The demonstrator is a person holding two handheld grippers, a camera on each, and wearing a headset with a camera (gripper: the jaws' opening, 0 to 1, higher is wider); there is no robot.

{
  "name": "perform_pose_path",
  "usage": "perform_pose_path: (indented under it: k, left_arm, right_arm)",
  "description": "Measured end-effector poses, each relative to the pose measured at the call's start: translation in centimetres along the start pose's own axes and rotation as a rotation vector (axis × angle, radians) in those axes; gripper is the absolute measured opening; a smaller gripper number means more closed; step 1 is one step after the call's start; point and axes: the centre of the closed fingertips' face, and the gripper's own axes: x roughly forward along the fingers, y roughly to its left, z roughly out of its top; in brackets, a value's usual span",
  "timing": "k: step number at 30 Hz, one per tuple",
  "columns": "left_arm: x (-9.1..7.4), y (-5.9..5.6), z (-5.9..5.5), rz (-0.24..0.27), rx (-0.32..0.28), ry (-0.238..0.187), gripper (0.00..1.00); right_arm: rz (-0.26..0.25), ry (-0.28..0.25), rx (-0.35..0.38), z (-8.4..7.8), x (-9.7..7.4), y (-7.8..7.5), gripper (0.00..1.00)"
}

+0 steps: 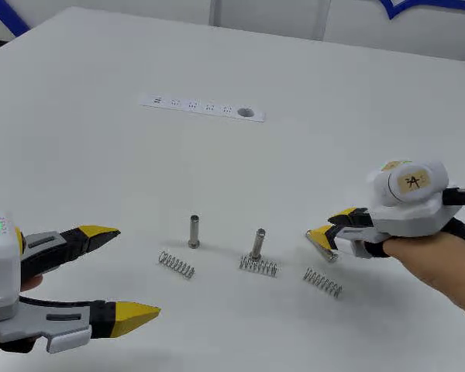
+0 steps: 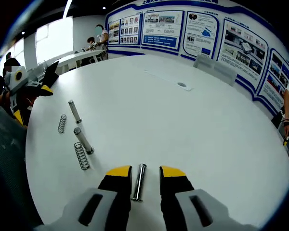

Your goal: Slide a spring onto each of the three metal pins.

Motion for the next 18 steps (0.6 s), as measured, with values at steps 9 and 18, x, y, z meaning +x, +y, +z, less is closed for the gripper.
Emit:
perform_pose_path:
  k: [9,18]
  left_arm:
    - [0.0,0.0,-0.3,0.003,-0.009,0.001,0.75]
    - [-0.1,0.1,-0.4,0.005,-0.012,0.002,0.74]
  right_arm:
    - [0.005,0.052,0.016,-0.7,1.2,0.4,0.17]
    - [0.013,0.093,0.034,-1.2,2.0,0.4,0.13]
